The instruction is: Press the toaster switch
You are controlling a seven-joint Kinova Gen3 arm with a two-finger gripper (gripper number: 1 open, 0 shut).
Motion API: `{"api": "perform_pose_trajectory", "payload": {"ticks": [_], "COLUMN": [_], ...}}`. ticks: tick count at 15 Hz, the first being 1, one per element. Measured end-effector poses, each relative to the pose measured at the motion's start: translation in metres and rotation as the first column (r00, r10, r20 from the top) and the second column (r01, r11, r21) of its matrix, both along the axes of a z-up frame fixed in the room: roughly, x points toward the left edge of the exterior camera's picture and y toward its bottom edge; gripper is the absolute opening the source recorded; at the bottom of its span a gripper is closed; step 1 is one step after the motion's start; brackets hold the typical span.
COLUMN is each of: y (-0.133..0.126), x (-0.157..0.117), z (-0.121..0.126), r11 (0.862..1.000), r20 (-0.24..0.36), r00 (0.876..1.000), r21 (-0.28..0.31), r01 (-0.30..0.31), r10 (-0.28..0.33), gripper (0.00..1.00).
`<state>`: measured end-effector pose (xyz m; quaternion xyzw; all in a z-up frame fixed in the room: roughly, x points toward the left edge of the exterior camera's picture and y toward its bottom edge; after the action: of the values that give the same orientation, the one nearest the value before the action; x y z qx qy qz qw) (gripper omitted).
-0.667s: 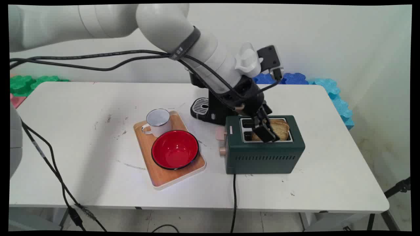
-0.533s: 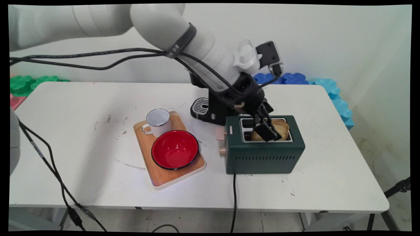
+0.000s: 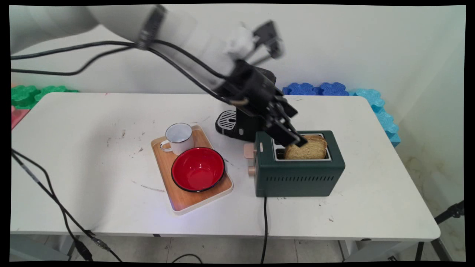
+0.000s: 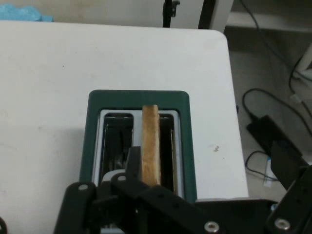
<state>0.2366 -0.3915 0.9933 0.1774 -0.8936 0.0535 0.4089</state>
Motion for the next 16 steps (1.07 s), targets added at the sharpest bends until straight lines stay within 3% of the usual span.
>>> {"api": "perform_pose_trajectory", "payload": {"ticks": [6,11,16], "y": [0.013,0.021,0.026], "x": [0.09,0.141,0.176], "z": [0.003,-0.012,-0.038], "r11": [1.0,1.0,0.999], "r20": [-0.083,-0.1,-0.113], "r00": [0.996,0.995,0.992], "r21": [-0.014,-0.013,-0.015], "r01": [-0.013,-0.025,-0.049], "r10": [0.012,0.023,0.047], "gripper": [1.0,1.0,1.0]}}
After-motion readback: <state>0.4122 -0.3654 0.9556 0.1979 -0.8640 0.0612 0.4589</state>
